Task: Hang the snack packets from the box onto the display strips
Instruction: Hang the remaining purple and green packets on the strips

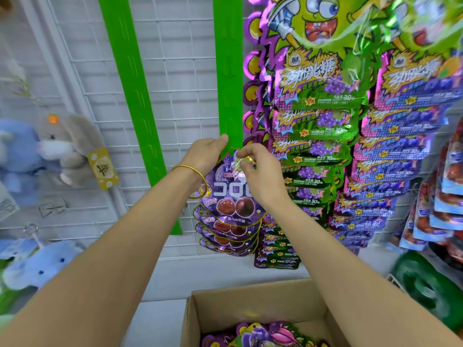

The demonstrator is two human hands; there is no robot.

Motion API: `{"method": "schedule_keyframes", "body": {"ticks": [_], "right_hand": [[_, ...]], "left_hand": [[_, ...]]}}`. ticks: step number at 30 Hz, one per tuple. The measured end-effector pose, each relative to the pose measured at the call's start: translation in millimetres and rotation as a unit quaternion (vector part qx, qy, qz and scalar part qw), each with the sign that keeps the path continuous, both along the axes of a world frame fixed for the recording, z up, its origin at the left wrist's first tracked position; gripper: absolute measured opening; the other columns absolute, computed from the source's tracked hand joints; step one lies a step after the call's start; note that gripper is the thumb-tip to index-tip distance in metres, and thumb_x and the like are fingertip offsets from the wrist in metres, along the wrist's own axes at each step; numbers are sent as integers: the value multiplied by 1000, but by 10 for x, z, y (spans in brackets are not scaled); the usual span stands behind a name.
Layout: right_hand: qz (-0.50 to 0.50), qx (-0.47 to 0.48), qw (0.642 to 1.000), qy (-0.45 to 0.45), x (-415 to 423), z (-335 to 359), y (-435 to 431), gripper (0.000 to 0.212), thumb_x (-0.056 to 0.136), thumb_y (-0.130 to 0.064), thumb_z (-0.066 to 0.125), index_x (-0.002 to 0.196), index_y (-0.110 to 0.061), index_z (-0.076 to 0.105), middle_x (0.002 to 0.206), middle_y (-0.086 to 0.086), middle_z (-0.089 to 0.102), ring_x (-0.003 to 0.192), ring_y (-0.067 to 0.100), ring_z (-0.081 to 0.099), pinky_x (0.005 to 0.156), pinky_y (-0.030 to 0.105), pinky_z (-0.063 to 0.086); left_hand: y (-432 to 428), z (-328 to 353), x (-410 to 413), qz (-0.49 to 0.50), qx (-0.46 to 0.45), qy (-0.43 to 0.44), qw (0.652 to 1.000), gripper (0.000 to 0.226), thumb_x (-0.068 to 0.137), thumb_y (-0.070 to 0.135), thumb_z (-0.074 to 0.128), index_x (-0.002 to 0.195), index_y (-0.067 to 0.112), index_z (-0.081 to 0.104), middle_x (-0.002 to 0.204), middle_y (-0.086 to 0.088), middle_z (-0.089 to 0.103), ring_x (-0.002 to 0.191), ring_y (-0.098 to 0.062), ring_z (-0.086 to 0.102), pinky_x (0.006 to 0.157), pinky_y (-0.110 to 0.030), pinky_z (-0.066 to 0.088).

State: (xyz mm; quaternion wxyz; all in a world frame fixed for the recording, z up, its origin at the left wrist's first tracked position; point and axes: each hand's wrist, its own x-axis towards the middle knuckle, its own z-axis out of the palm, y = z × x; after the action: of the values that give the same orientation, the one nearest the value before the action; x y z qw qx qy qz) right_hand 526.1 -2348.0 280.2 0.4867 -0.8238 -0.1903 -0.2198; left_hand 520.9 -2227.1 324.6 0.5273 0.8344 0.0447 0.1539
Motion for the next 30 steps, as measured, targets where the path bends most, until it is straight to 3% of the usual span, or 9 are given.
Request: {"method": "schedule_keyframes", "body": {"ticks": [7,10,14,16,18,22,24,26,30], "right_hand": [[27,-66,997,-28,0,-164,-53,21,89,-3,51,108,-11,57,108,5,58,102,19,52,90,35,42],[0,-105,993,-60,-83,-245,-142,26,88,-1,52,111,-12,57,111,5,51,104,18,50,89,28,41],[-46,-84,990,-106,-421,-598,-365,28,84,3,51,107,-9,59,108,3,50,100,20,51,81,28,44],[-27,-69,996,-44,-574,-990,-456,26,85,3,49,105,-10,59,103,-2,47,90,16,53,75,25,44],[1,-98,991,91,-697,-1523,-520,25,87,1,50,106,-12,59,103,-4,46,87,13,55,77,23,43],[53,-204,912,350,-990,-2555,-571,22,88,-7,56,110,-8,60,111,9,61,102,22,60,94,33,45],[79,-230,879,410,-1140,-2901,-523,20,88,-8,58,106,-3,62,110,14,64,105,27,59,92,33,43],[103,-264,853,438,-1271,-3129,-435,9,87,-15,60,94,-11,64,102,13,64,103,28,59,78,30,42],[116,-341,795,489,-1461,-3380,-319,15,88,-22,59,96,-11,61,100,12,62,103,27,59,73,31,42]], "left_hand": [[118,-308,-95,-33,54,-28,998,21,91,16,53,103,3,64,94,-7,60,87,-15,52,72,-16,42],[179,-445,-208,12,128,-55,990,34,85,19,62,117,8,61,115,-9,62,108,-21,54,100,-29,39],[249,-745,-636,85,181,-128,971,42,72,28,54,111,14,63,107,1,61,111,-26,52,102,-43,36],[238,-983,-848,57,184,-117,974,38,72,23,54,109,15,63,97,11,52,108,-25,53,98,-44,39],[207,-1245,-1014,16,177,-63,982,30,77,17,58,107,14,64,93,19,48,108,-22,51,97,-42,41],[210,-1586,-1099,-59,109,83,989,23,84,4,60,105,11,63,107,4,58,104,-15,50,92,-21,40],[226,-1650,-1061,-79,103,99,987,21,84,4,59,105,9,63,110,-1,58,101,-11,49,81,-8,38],[228,-1686,-1018,-81,113,101,985,21,84,5,59,105,7,63,107,1,58,98,-10,49,73,1,35],[232,-1752,-995,-84,84,125,985,20,84,5,58,104,8,63,103,-2,57,93,-13,51,76,-6,39]]}}
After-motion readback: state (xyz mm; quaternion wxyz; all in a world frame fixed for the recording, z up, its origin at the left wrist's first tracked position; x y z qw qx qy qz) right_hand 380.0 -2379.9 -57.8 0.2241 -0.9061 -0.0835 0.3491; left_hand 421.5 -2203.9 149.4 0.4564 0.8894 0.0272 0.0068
